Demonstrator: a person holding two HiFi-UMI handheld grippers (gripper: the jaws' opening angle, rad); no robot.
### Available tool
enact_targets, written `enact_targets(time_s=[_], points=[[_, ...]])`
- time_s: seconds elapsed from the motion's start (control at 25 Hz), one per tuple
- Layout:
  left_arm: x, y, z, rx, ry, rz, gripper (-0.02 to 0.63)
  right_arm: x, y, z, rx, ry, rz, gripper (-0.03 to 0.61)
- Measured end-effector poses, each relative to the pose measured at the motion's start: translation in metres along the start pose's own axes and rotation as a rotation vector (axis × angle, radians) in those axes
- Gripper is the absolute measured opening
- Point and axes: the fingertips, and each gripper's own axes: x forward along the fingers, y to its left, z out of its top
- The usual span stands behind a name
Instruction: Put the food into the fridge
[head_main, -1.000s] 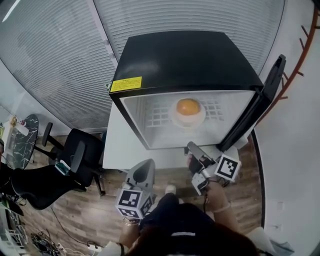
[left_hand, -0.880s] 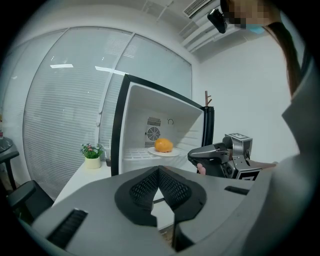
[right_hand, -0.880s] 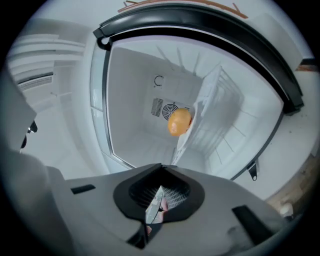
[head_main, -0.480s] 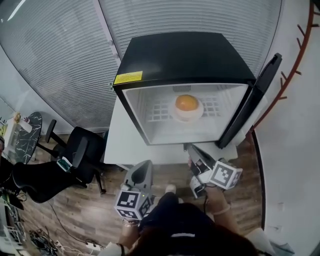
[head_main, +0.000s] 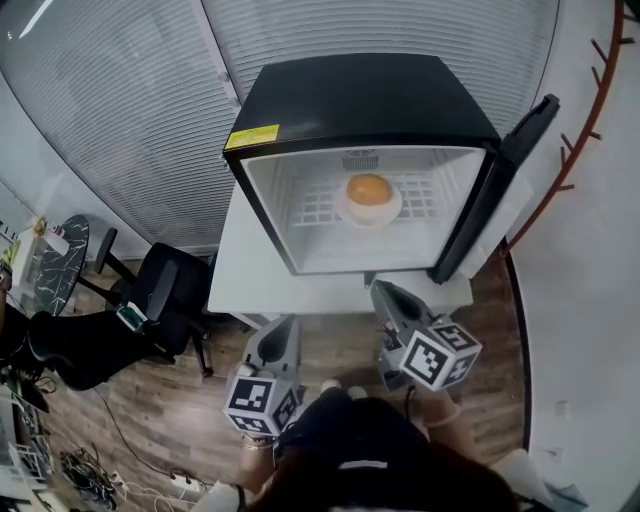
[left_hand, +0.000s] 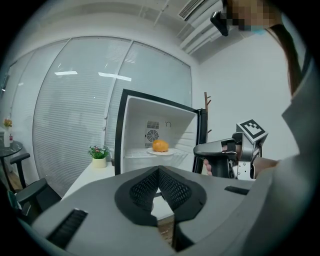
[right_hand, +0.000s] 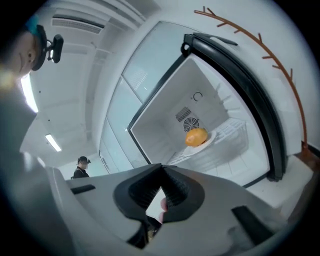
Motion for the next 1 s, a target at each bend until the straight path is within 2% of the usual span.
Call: enact_targets(time_s=[0.4,1.0], points=[[-0.01,-0.008,0.0,0.003,0.009,-0.008,0.0,-0.026,0.004,0.005,-0.262,-0.039,-0.151,-0.006],[-0.072,-0.027,-0.019,-0.001,-0.007,-0.04,0.0,-0.08,0.042,-0.021,-0.356,-0.069,-0.233,-0.006]])
